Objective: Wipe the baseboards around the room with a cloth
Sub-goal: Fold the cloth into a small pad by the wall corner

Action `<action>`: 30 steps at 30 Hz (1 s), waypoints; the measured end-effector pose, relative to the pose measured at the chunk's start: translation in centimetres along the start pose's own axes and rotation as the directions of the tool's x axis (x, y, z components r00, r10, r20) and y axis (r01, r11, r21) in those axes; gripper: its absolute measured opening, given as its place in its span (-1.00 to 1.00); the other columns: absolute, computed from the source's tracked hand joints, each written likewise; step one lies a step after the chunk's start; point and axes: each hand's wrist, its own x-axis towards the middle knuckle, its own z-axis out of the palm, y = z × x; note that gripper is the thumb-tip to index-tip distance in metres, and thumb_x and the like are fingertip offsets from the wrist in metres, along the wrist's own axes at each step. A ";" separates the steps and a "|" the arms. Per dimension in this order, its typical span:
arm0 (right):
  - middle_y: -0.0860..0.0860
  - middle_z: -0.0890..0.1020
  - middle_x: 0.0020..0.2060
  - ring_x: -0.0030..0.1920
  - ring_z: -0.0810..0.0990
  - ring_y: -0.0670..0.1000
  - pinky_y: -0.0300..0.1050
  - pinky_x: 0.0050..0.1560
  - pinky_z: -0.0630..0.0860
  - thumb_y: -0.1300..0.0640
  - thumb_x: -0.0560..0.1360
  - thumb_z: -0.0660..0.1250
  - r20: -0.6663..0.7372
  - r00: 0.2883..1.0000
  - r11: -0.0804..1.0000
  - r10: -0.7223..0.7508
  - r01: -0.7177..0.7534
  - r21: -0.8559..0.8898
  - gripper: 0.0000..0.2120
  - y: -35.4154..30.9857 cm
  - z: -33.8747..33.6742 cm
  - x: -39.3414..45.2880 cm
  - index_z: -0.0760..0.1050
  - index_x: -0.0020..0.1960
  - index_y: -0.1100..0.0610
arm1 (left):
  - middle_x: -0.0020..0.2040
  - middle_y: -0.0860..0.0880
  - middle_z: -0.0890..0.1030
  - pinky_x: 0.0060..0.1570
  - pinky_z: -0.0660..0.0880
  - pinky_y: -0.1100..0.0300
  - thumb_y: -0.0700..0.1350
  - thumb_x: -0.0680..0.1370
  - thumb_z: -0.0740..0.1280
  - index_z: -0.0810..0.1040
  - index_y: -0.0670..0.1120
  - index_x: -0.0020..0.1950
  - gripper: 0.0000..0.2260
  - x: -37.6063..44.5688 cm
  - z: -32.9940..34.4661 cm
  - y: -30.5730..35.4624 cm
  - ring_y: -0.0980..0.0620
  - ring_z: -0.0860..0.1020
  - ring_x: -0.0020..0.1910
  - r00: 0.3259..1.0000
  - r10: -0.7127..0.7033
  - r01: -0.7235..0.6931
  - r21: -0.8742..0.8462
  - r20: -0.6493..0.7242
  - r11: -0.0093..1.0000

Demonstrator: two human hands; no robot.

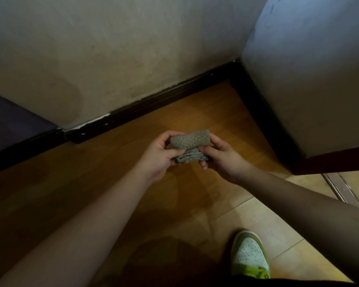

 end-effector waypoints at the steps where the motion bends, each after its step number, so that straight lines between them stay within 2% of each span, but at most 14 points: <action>1: 0.14 0.57 -0.13 -0.39 0.52 -0.05 -0.24 -0.35 0.55 0.34 0.61 0.19 0.012 1.000 1.000 0.012 -0.012 0.010 -0.56 0.0 0.0 0.0 0.32 0.46 0.15 | 0.08 -0.04 0.62 -0.22 0.61 0.16 -0.49 0.52 0.26 0.68 0.11 -0.15 -0.52 -0.1 -0.2 0.1 -0.02 0.68 -0.02 1.000 -0.001 0.001 0.011 0.013 1.000; 3: 0.16 0.56 -0.09 -0.35 0.54 -0.03 -0.24 -0.32 0.58 0.36 0.60 0.18 0.038 0.998 0.998 0.056 -0.058 0.039 -0.55 -0.3 0.2 0.0 0.31 0.45 0.13 | 0.06 -0.02 0.61 -0.20 0.61 0.15 -0.51 0.50 0.26 0.66 0.03 -0.15 -0.57 -0.3 -0.3 0.1 -0.03 0.64 0.02 1.000 0.019 -0.020 0.065 0.008 0.998; 5: 0.20 0.53 0.05 -0.23 0.58 0.01 -0.22 -0.20 0.63 0.38 0.58 0.19 0.116 0.987 0.989 0.111 -0.121 0.087 -0.56 -0.7 0.0 0.0 0.34 0.40 0.06 | 0.06 0.00 0.59 -0.11 0.61 0.08 -0.54 0.46 0.29 0.61 -0.05 -0.14 -0.63 -0.5 -0.5 0.3 -0.02 0.60 0.06 0.990 0.140 -0.138 0.198 0.003 0.970; 7: 0.20 0.49 0.19 -0.04 0.60 0.08 -0.15 0.02 0.63 0.33 0.52 0.32 0.239 0.962 0.975 0.133 -0.171 0.146 -0.54 -1.3 -0.5 -0.2 0.38 0.36 0.02 | 0.07 0.00 0.57 0.09 0.56 0.08 -0.54 0.41 0.37 0.60 -0.04 -0.16 -0.63 -0.5 -0.8 0.8 0.02 0.56 0.12 0.946 0.318 -0.316 0.430 0.069 0.846; 9: 0.15 0.50 0.25 0.12 0.57 0.12 -0.10 0.16 0.58 0.09 0.39 0.53 0.296 0.947 0.969 0.122 -0.178 0.169 -0.41 -1.7 -0.9 -0.3 0.40 0.36 0.03 | 0.09 0.04 0.54 0.17 0.49 0.27 -0.49 0.40 0.43 0.61 0.01 -0.17 -0.63 -0.5 -1.1 1.2 0.13 0.54 0.14 0.896 0.420 -0.416 0.600 0.143 0.684; 11: 0.14 0.50 0.26 0.14 0.57 0.10 -0.11 0.16 0.57 -0.12 0.30 0.57 0.229 0.966 0.985 0.123 -0.147 0.091 -0.26 -1.9 -0.8 0.1 0.40 0.38 0.08 | 0.09 0.01 0.53 0.16 0.45 0.37 -0.46 0.39 0.46 0.66 -0.05 -0.16 -0.70 -0.5 -0.8 1.4 0.13 0.53 0.14 0.851 0.494 -0.476 0.664 0.182 0.577; 13: 0.17 0.50 0.30 0.14 0.60 0.06 -0.16 0.10 0.58 -0.13 0.34 0.50 0.110 0.988 0.992 0.112 -0.105 -0.068 -0.29 -1.8 -0.5 0.8 0.39 0.39 0.12 | 0.12 -0.04 0.53 0.18 0.43 0.37 -0.44 0.40 0.47 0.68 -0.11 -0.13 -0.76 -0.6 -0.4 1.4 0.06 0.53 0.16 0.829 0.525 -0.496 0.687 0.193 0.531; 15: 0.16 0.55 0.25 0.11 0.63 0.03 -0.19 0.04 0.58 -0.07 0.38 0.44 0.052 0.996 0.982 0.078 -0.068 -0.176 -0.40 -1.8 -0.4 1.0 0.41 0.34 0.13 | 0.17 -0.01 0.50 0.24 0.42 0.30 -0.39 0.42 0.48 0.64 -0.01 -0.07 -0.72 -0.6 -0.4 1.5 0.08 0.51 0.21 0.868 0.469 -0.438 0.701 0.165 0.564; 18: 0.08 0.62 0.12 0.02 0.65 -0.01 -0.22 -0.04 0.58 -0.04 0.40 0.42 0.046 0.999 0.963 0.015 -0.002 -0.269 -0.55 -1.9 -0.8 0.9 0.46 0.23 0.06 | 0.25 0.03 0.47 0.22 0.54 0.13 -0.23 0.40 0.56 0.49 0.13 0.10 -0.57 -0.7 -1.3 2.1 0.05 0.52 0.27 0.954 0.133 -0.272 0.586 0.269 0.764; 19: 0.06 0.62 0.09 0.00 0.66 -0.02 -0.23 -0.06 0.58 -0.03 0.41 0.41 0.044 0.999 0.945 -0.013 0.026 -0.325 -0.58 -2.0 -0.9 0.7 0.46 0.22 0.06 | 0.27 0.02 0.46 0.16 0.57 0.13 -0.13 0.36 0.60 0.44 0.15 0.16 -0.50 -0.8 -1.4 2.1 0.01 0.53 0.28 0.951 0.027 -0.194 0.523 0.309 0.830; 21: 0.03 0.62 0.02 -0.06 0.65 -0.08 -0.23 -0.10 0.59 0.01 0.43 0.39 0.063 0.996 0.897 -0.068 0.088 -0.434 -0.63 -2.3 -0.9 0.6 0.45 0.20 0.06 | 0.24 0.05 0.48 0.04 0.61 0.14 0.20 0.29 0.59 0.35 0.29 0.17 -0.42 -0.9 -1.5 2.1 0.02 0.57 0.21 0.962 -0.065 -0.091 0.538 0.264 0.838; 23: 0.03 0.59 0.01 -0.08 0.64 -0.12 -0.24 -0.11 0.59 0.09 0.46 0.39 0.099 0.990 0.864 -0.096 0.132 -0.486 -0.67 -2.8 -1.1 0.5 0.43 0.20 0.07 | 0.20 0.07 0.53 0.03 0.61 0.08 0.42 0.24 0.47 0.29 0.40 0.16 -0.41 -0.7 -1.5 2.1 0.06 0.59 0.14 0.988 -0.040 -0.067 0.654 0.148 0.753; 27: 0.02 0.58 0.05 0.00 0.63 -0.13 -0.25 -0.06 0.58 0.14 0.49 0.39 0.141 0.980 0.789 -0.138 0.195 -0.583 -0.61 -4.3 -1.6 0.3 0.41 0.29 0.14 | 0.23 0.12 0.54 0.17 0.55 0.11 0.22 0.30 0.53 0.36 0.19 0.39 -0.30 0.0 -1.8 1.8 0.15 0.55 0.20 0.990 0.054 -0.135 0.726 0.134 0.674; 30: 0.02 0.60 0.00 -0.06 0.64 -0.11 -0.22 -0.09 0.58 0.09 0.46 0.35 0.158 0.978 0.827 -0.139 0.203 -0.524 -0.61 -4.7 -1.4 0.3 0.43 0.26 0.15 | 0.03 0.17 0.59 -0.07 0.49 0.38 0.07 0.36 0.58 0.48 0.21 0.14 -0.57 0.0 -1.6 2.2 0.30 0.56 0.00 0.972 0.173 -0.233 0.742 0.158 0.629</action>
